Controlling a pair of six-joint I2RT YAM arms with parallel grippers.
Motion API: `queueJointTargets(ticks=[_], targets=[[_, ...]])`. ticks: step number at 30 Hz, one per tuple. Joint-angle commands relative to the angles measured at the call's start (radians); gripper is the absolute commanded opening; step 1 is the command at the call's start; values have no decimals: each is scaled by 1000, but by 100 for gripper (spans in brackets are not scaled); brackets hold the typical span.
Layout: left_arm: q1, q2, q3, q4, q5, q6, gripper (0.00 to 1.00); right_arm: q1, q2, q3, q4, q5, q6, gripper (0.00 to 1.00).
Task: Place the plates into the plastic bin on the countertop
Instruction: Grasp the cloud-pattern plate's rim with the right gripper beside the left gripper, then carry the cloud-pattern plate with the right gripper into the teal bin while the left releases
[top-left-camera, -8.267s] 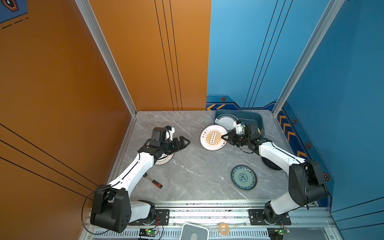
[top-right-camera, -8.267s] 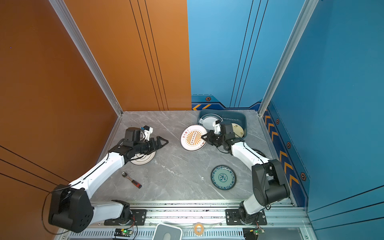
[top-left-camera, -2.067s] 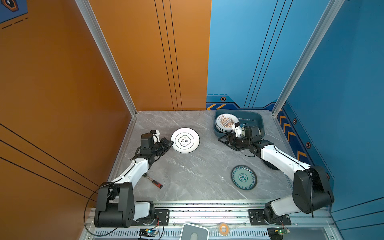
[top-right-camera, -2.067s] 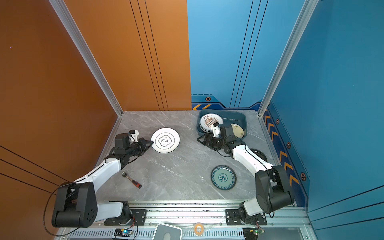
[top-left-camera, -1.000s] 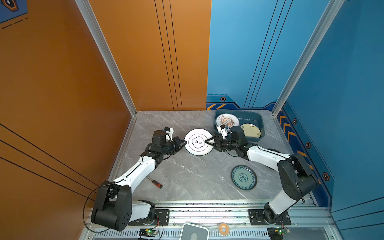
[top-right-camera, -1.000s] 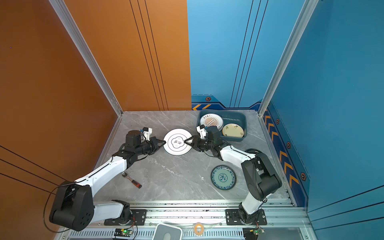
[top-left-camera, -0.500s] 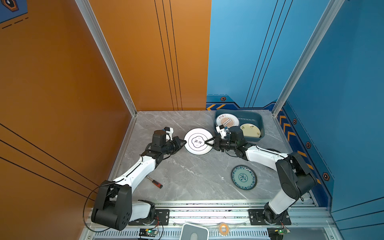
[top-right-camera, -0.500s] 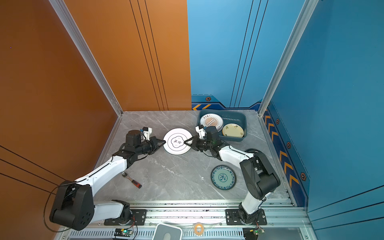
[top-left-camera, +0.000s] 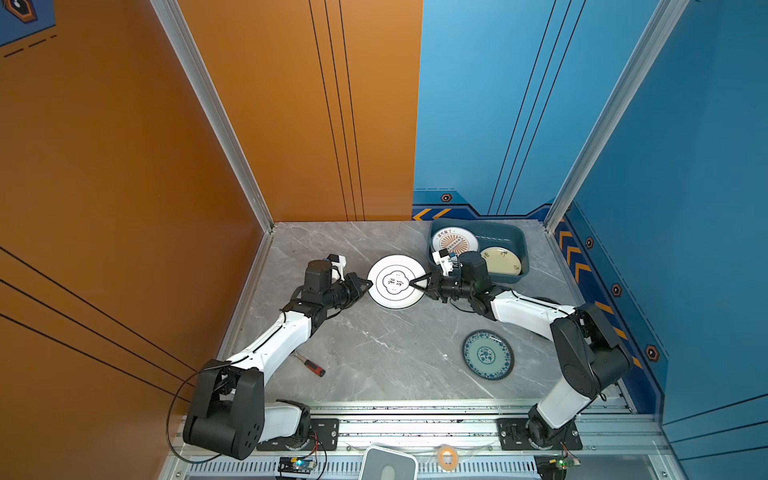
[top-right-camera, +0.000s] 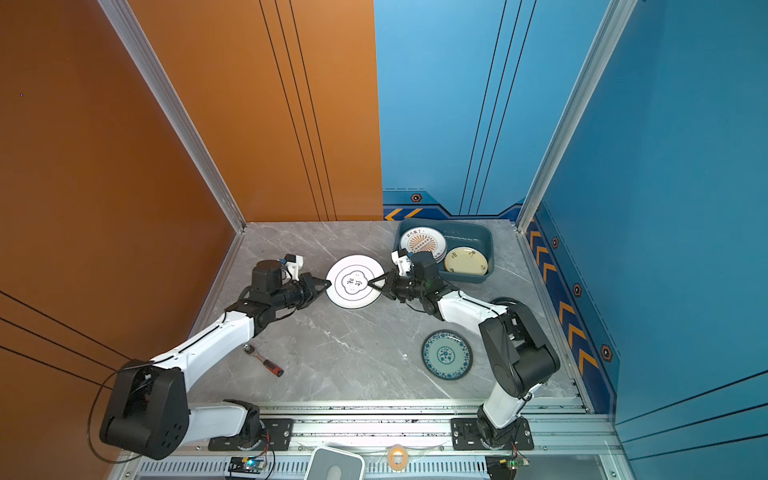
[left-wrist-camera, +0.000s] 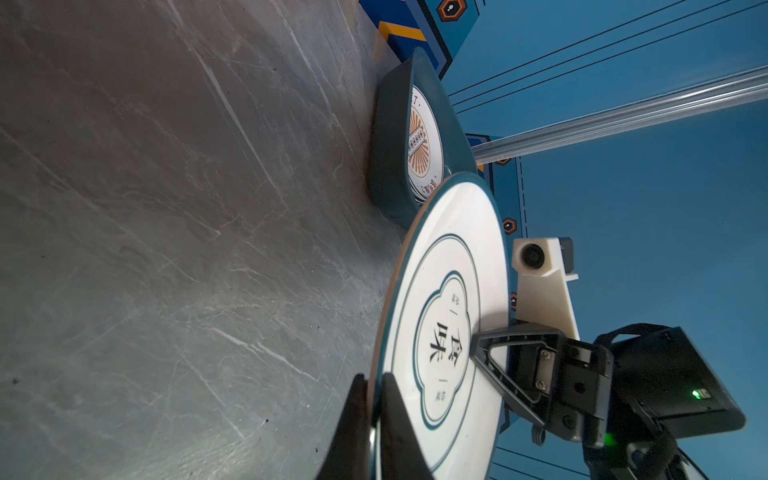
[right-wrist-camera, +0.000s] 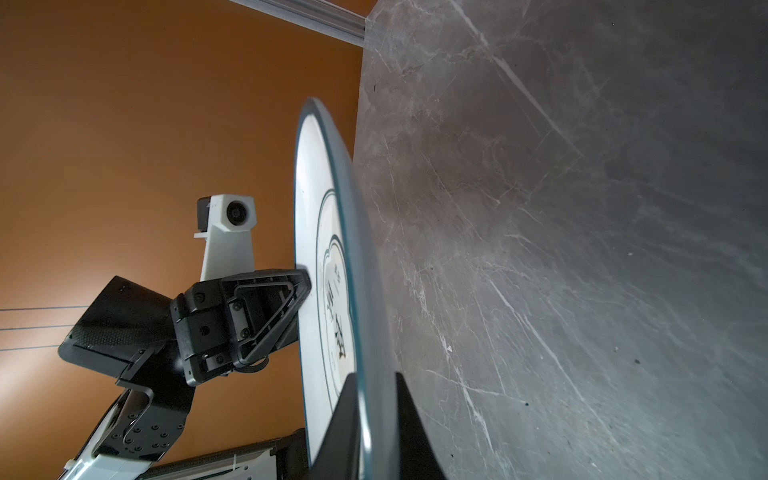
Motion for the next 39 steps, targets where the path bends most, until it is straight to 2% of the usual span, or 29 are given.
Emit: queueJointTargets(ticks=[1, 4, 12, 14, 15, 20, 28, 32, 39], targets=[[-9, -2, 22, 15, 4, 16, 26, 8, -9, 19, -18, 4, -40, 0], [-10, -6, 29, -7, 0, 28, 41, -2, -19, 27, -54, 12, -60, 0], [-18, -6, 46, -48, 3, 63, 73, -74, -73, 69, -213, 44, -144, 0], [-21, -9, 50, -61, 1, 81, 84, -110, -95, 92, -285, 60, -184, 0], [-22, -13, 52, -69, -2, 90, 96, -130, -107, 106, -332, 76, -206, 0], [-36, -41, 51, -104, -45, 132, 98, -250, -135, 173, -485, 142, -286, 0], [-48, -17, 62, -92, -15, 138, 98, -438, -70, 265, -491, 151, -250, 0], [-59, 3, 85, -112, -10, 149, 98, -482, 11, 331, -491, 168, -226, 0], [-69, 19, 113, -146, -12, 172, 98, -493, 172, 465, -495, 189, -191, 0]])
